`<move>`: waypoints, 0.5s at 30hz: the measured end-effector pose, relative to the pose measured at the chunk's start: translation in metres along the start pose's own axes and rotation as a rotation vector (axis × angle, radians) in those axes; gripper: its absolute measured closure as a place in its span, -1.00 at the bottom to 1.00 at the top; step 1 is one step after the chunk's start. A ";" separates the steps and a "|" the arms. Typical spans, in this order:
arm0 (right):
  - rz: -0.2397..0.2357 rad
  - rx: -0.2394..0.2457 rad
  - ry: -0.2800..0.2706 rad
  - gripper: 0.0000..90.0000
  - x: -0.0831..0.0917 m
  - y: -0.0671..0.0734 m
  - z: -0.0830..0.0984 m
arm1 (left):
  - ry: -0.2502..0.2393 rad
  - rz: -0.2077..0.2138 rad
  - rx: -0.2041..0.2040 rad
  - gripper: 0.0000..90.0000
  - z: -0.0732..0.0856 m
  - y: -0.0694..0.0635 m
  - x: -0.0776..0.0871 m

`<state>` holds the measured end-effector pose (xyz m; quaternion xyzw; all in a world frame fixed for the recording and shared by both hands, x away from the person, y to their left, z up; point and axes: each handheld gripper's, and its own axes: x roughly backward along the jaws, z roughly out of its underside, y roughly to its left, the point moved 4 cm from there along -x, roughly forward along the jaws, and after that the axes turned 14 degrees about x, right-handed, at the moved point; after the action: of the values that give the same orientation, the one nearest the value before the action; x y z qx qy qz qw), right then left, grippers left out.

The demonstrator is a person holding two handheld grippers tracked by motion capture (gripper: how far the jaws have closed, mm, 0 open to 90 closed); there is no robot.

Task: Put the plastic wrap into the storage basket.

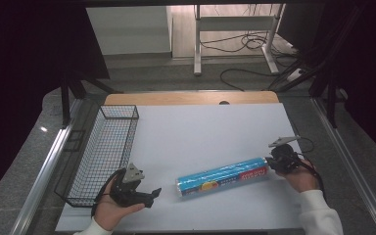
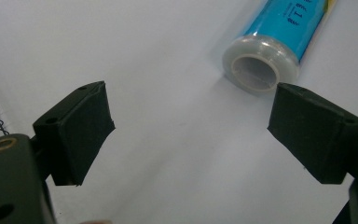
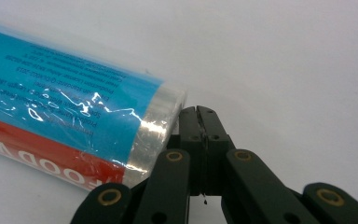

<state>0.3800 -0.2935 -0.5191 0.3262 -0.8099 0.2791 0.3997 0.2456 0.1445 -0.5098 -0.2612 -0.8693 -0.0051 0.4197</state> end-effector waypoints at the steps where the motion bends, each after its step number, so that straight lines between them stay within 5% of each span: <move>1: -0.002 0.002 -0.003 1.00 -0.001 0.001 -0.001 | -0.001 -0.001 0.000 -0.71 0.000 0.000 0.000; 15: -0.023 -0.028 -0.025 0.99 -0.002 -0.006 0.006 | -0.001 -0.006 0.000 -0.71 0.002 0.002 -0.001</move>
<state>0.3825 -0.3010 -0.5224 0.3333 -0.8148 0.2589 0.3975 0.2455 0.1460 -0.5117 -0.2585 -0.8702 -0.0066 0.4193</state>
